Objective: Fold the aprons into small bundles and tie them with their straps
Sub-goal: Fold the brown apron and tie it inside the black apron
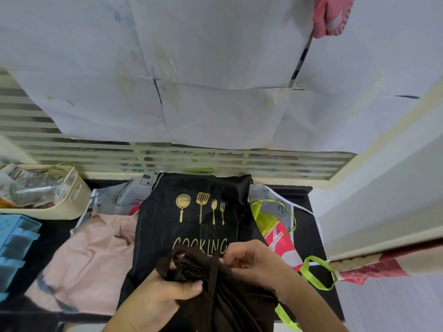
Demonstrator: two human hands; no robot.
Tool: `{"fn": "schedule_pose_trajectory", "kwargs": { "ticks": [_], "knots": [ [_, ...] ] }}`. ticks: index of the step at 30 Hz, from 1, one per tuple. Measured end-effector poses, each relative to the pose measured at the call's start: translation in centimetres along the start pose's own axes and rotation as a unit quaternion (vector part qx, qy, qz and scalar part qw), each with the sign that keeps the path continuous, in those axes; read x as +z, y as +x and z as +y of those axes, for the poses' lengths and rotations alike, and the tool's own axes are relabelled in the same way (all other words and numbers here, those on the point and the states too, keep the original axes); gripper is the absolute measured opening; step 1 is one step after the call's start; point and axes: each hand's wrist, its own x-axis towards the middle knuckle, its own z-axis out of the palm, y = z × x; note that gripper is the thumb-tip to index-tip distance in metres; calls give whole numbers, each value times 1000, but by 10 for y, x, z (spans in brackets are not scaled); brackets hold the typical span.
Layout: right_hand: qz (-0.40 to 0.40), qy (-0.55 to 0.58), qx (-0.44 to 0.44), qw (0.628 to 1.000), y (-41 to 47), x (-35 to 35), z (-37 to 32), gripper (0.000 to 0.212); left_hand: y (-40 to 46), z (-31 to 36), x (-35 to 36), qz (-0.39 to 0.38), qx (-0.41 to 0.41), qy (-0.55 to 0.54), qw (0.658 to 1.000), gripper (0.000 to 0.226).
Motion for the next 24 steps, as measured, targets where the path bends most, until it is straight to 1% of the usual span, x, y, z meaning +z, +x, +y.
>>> {"fn": "schedule_pose_trajectory", "kwargs": {
  "ticks": [1,2,4,5,6,7,8,9,10,12,14,15,17,19,21,24],
  "knots": [
    [-3,-13,11,1000,-1,-2,0,9,-2,-1,-1,2,-3,7,1000,67],
    [-2,-3,28,1000,-2,-7,-2,10,-2,0,-1,18,-12,19,1000,65],
    [-6,21,54,998,-5,-19,-10,17,0,1,-2,57,-30,36,997,48],
    [-2,21,63,998,-5,-26,-16,21,1,3,-2,72,-41,48,995,45],
    [8,16,62,998,-3,-31,-25,25,3,5,0,89,-57,74,992,51],
    [24,12,52,998,-1,-35,-35,30,5,7,3,106,-70,102,987,62],
    [44,19,49,998,2,-36,-45,37,6,10,9,129,-80,128,980,67],
    [69,35,57,995,5,-37,-55,43,7,13,16,155,-81,144,974,60],
    [88,44,69,993,6,-37,-65,46,10,14,23,188,-72,147,968,48],
    [111,46,76,990,6,-29,-79,44,15,16,31,252,-34,104,962,34],
    [105,79,68,989,-1,-15,-87,40,19,20,33,300,19,10,954,31],
    [100,109,66,987,-6,-4,-88,38,19,23,33,310,42,-42,949,30],
    [92,121,68,986,-13,15,-77,34,20,30,31,303,80,-127,941,33],
    [98,92,93,987,-15,33,-54,32,18,39,31,283,98,-173,938,38],
    [114,96,128,981,-12,42,-30,32,14,44,30,261,89,-202,940,41],
    [152,121,143,970,-11,43,-13,30,6,45,36,219,42,-208,952,38]
  ]
}}
